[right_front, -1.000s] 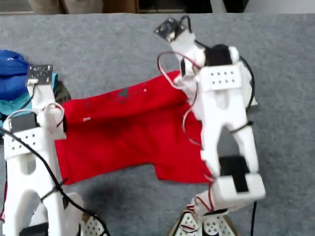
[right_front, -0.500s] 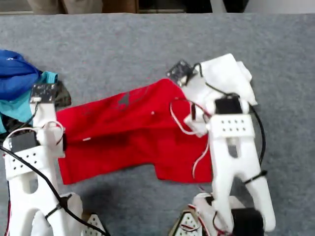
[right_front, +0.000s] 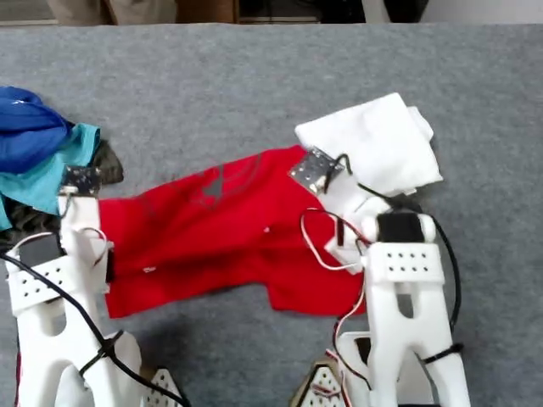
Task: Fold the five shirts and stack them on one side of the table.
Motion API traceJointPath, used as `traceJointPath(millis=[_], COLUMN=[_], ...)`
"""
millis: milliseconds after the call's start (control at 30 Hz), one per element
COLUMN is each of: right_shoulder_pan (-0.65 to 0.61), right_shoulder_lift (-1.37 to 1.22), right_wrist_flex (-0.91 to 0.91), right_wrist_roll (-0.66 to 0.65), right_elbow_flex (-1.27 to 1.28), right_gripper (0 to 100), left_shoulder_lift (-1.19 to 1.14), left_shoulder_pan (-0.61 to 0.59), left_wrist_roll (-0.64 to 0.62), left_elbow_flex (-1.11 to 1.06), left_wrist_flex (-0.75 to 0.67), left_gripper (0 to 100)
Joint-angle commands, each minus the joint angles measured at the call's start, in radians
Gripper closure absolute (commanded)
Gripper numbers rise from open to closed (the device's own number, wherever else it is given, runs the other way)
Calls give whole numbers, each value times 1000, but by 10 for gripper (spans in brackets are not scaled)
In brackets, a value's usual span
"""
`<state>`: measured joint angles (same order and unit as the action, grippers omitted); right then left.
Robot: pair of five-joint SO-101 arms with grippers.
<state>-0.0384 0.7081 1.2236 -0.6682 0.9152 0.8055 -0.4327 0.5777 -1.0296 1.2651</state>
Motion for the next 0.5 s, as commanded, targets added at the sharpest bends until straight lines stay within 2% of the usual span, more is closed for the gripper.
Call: traceJointPath(millis=[0, 233, 467], right_shoulder_pan=[74, 99, 99], right_shoulder_lift=[24, 30, 30], right_wrist_flex=[-5, -3, -5], right_wrist_roll=[-43, -155, -199], right_elbow_flex=[13, 90, 120], right_gripper=[998, 998, 998], left_shoulder_lift=[18, 7, 7], left_shoulder_pan=[21, 25, 8], left_wrist_roll=[43, 106, 176], left_elbow_flex=[-17, -21, -37], left_wrist_flex=[2, 9, 2], left_gripper=[981, 981, 980])
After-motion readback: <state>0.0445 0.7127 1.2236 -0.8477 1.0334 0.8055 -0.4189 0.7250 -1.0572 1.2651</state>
